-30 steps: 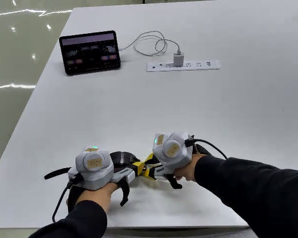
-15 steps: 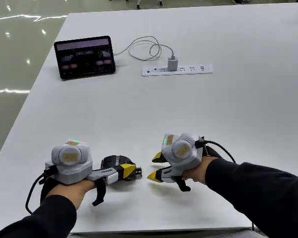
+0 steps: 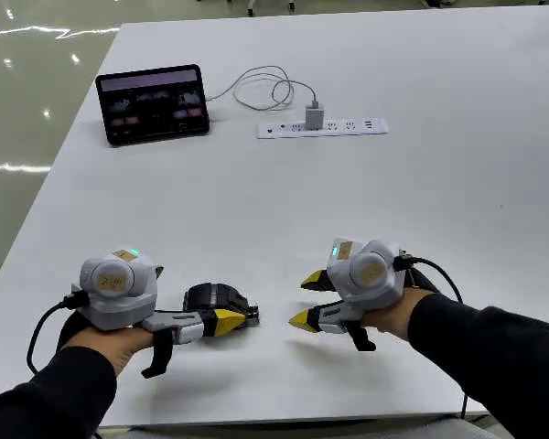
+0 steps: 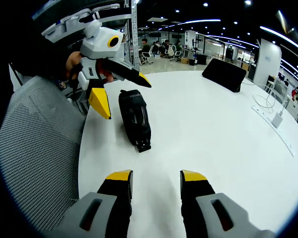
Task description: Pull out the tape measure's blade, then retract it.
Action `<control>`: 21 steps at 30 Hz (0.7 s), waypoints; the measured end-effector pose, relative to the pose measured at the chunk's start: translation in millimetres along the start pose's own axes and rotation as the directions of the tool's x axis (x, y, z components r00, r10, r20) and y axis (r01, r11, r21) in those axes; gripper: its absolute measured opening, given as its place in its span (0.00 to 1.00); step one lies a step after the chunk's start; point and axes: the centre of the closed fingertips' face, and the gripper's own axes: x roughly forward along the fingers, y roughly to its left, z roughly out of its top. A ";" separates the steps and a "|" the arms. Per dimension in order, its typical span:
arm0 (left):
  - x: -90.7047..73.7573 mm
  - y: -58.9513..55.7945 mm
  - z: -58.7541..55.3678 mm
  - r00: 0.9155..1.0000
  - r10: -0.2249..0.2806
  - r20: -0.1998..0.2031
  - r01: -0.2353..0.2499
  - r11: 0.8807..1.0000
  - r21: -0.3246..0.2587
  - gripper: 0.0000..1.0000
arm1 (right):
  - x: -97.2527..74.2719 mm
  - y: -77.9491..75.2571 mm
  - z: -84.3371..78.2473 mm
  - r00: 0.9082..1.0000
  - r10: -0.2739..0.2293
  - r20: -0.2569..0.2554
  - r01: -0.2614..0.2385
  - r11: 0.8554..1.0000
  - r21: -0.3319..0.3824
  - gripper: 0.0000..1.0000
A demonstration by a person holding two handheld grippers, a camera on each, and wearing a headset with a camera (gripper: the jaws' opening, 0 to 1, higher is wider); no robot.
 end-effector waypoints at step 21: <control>-25.6 9.3 -15.5 0.998 -0.061 -0.013 0.061 0.998 -0.022 1.00 | -62.3 -9.1 -31.3 0.997 -0.077 0.011 0.076 0.995 0.070 0.52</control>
